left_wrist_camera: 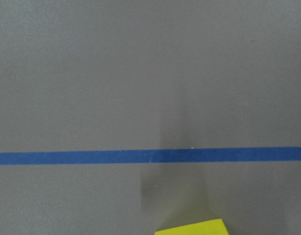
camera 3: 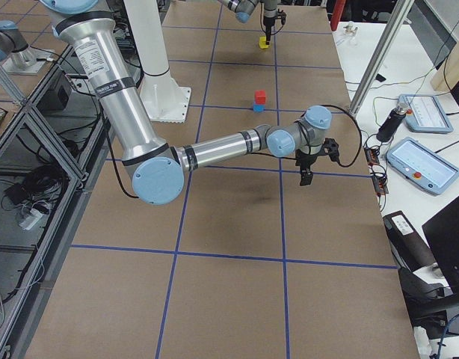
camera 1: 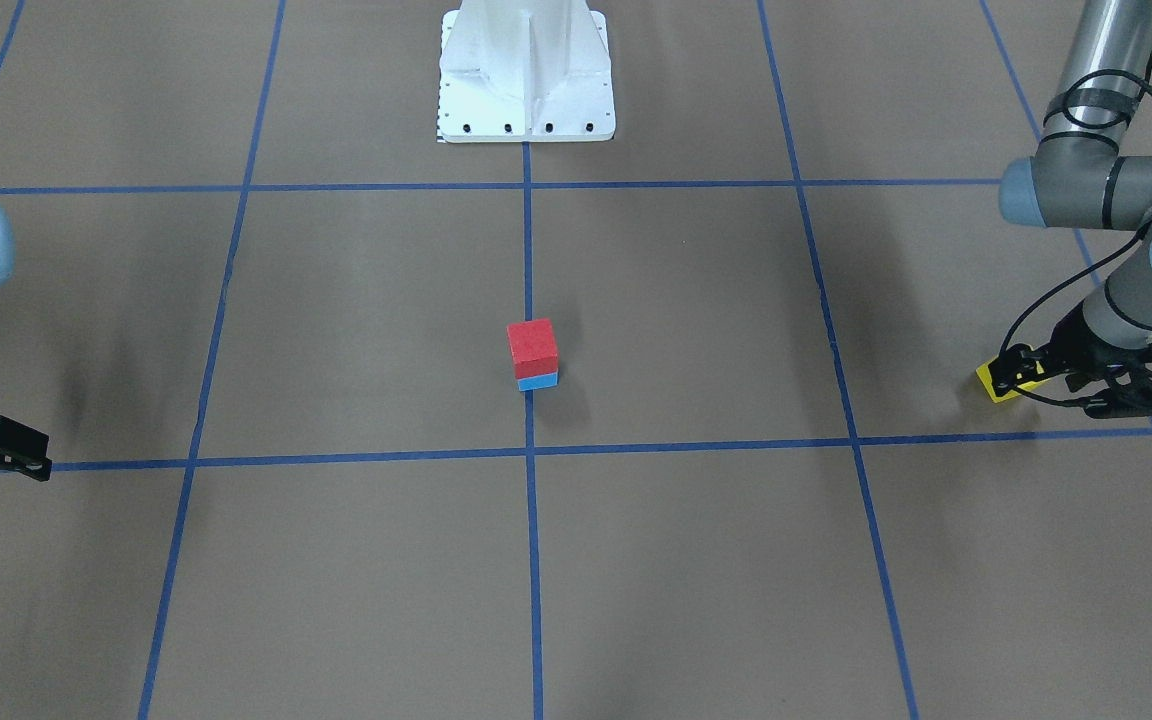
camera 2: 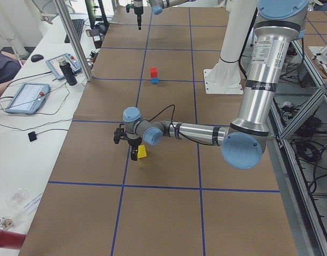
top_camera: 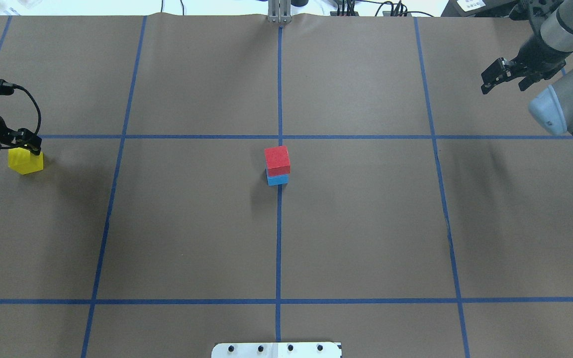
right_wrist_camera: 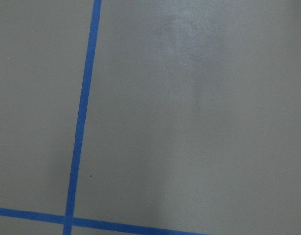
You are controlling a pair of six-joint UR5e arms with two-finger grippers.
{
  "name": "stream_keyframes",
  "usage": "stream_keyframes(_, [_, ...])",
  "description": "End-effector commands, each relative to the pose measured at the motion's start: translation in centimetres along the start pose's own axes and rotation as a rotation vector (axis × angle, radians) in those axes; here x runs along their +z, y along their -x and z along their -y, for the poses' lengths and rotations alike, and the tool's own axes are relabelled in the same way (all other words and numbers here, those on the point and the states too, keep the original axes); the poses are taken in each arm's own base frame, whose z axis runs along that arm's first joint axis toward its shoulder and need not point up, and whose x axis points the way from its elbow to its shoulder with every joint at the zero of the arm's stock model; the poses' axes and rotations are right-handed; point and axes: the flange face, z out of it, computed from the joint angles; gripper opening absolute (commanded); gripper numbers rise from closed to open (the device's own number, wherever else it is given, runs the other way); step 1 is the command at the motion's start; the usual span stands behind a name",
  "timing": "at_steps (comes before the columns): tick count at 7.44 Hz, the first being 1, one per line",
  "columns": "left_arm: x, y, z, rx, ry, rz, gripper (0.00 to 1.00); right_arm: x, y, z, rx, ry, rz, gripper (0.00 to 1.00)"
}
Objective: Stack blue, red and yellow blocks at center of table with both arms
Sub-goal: 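Lower the left gripper onto the yellow cube and close it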
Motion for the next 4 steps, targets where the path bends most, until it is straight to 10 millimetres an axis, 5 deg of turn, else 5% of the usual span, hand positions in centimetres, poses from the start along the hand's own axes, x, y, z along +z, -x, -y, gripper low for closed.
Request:
stream_keyframes(1, [-0.3, -0.2, -0.3, -0.035, -0.004, -0.006, 1.0, 0.1, -0.1, -0.1, -0.002, 0.001, -0.002, 0.99])
stream_keyframes(4, [0.1, 0.2, -1.3, -0.07, -0.022, -0.038, 1.0, 0.1, -0.1, 0.0, -0.003, 0.001, -0.002, 0.99])
